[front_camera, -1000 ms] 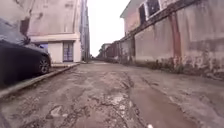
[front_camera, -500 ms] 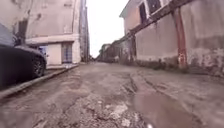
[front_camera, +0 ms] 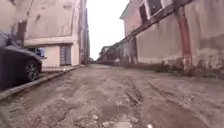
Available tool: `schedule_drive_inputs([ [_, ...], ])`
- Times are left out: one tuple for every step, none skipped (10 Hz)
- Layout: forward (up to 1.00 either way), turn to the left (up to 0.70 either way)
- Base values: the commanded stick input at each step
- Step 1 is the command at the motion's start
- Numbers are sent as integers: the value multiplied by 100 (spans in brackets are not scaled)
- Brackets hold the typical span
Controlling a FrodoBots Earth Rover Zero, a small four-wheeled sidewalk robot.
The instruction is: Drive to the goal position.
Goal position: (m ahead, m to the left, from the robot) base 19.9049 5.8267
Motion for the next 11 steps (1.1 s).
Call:
schedule_drive_inputs([
  [70,-31],
  [70,-35],
  [70,-33],
  [70,-14],
  [70,0],
  [70,0],
  [70,0],
  [70,0],
  [70,0],
  [70,0],
  [70,0],
])
